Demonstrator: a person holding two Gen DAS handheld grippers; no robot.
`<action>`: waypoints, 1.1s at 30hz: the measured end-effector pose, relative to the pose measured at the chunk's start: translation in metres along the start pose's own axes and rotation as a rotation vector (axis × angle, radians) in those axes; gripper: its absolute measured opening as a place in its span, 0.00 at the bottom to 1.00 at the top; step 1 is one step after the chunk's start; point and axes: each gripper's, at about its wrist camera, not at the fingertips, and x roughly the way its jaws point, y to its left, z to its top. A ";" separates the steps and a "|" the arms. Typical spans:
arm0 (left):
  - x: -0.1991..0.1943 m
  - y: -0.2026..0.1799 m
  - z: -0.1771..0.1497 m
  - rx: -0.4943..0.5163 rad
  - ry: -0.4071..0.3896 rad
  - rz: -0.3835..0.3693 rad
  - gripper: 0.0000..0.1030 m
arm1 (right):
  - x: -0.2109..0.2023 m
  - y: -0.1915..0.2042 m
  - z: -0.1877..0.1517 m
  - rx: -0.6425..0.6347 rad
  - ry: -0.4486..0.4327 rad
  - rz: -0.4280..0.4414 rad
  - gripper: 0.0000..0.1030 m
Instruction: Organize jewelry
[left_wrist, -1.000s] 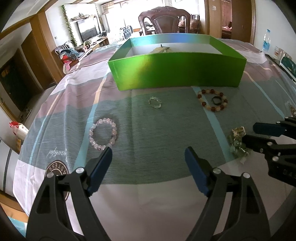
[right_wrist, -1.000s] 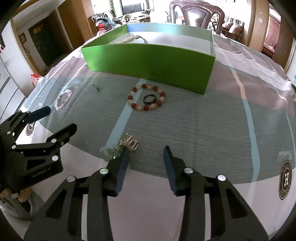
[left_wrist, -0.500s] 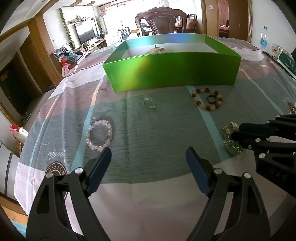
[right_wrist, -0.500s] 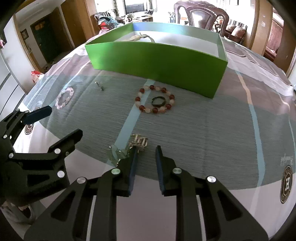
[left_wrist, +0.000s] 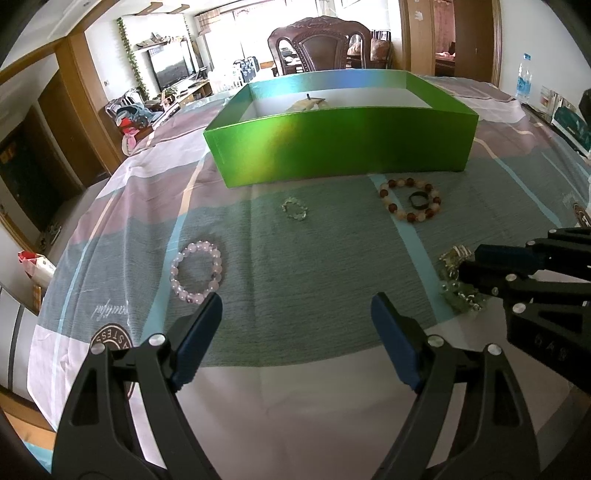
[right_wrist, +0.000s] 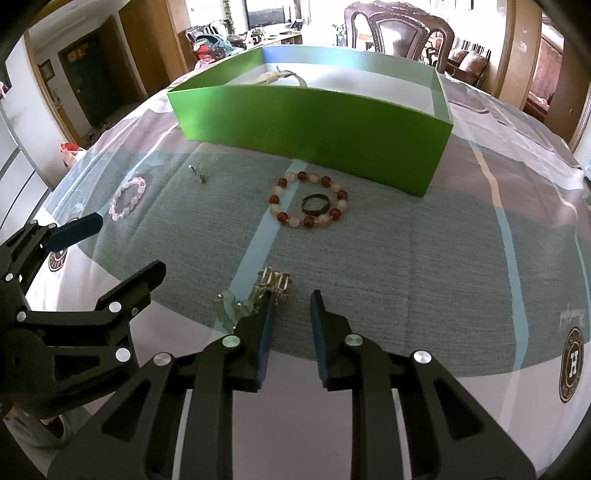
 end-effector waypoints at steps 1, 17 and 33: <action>0.000 0.001 0.000 -0.003 0.001 0.000 0.80 | -0.001 -0.001 0.001 0.001 -0.002 -0.002 0.22; 0.000 0.002 0.002 -0.015 0.004 0.008 0.81 | -0.011 -0.024 0.005 0.056 -0.022 -0.048 0.22; -0.001 -0.004 0.004 0.009 -0.001 0.002 0.83 | -0.018 -0.034 0.006 0.092 -0.031 -0.028 0.46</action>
